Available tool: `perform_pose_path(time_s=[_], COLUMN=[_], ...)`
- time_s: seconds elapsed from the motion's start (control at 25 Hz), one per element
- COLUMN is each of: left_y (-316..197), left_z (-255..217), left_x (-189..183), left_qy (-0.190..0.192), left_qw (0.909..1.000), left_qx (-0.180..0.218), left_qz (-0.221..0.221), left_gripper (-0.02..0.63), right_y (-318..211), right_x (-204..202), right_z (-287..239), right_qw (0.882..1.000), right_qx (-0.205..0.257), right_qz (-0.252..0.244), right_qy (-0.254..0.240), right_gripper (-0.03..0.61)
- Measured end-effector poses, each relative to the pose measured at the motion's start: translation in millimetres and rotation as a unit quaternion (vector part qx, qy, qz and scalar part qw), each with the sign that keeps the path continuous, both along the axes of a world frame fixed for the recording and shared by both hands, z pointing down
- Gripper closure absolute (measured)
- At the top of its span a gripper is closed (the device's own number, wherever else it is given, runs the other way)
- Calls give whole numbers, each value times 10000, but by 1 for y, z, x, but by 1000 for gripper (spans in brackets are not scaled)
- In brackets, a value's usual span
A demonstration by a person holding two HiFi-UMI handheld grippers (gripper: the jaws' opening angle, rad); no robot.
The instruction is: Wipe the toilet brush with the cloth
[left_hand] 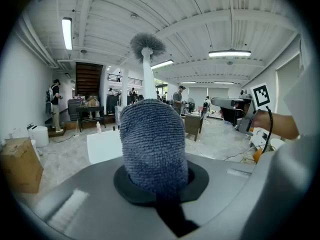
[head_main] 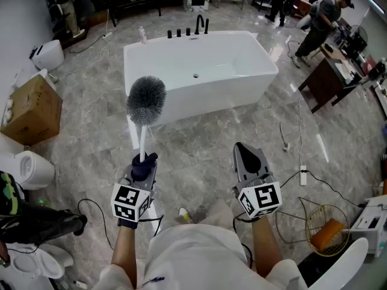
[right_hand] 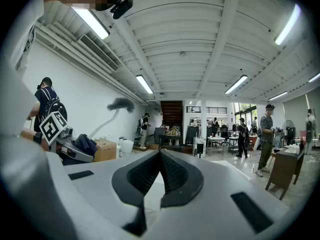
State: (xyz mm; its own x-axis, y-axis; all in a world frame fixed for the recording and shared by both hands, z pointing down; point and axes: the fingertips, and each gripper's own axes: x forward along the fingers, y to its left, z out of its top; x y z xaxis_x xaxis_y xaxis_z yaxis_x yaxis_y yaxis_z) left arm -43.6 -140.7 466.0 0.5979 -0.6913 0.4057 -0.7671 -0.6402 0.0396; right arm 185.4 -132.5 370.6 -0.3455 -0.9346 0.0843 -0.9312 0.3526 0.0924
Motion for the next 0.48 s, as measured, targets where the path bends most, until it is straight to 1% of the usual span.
perform_pose_path(time_s=[0.16,0.2,0.28,0.36,0.44,0.48], left_y=[14,14,13,7,3,2], left_z=[6,9,15,25,36,40], left_x=[8,12,23,34,32,26], left_qy=[-215,-230,-138,-130,-330,-431], left_qw=[9991,9987,9975,9952,9938,9936], left_qx=[-158,-196,-317,-427,-434,-405], left_qz=[325,404,621,867,971,958], left_gripper=[592,592,592,592,592,592], right_y=[15,18,22,20,19,19], right_x=[-8,-7,1,13,14,7], right_z=[0,2,10,19,30,32], right_qw=[9997,9995,9990,9985,9980,9982], right_qx=[-165,-214,-348,-513,-615,-601], right_qz=[-127,-163,-148,0,110,62], right_qy=[128,177,253,216,110,1], right_gripper=[575,575,575,575,575,575])
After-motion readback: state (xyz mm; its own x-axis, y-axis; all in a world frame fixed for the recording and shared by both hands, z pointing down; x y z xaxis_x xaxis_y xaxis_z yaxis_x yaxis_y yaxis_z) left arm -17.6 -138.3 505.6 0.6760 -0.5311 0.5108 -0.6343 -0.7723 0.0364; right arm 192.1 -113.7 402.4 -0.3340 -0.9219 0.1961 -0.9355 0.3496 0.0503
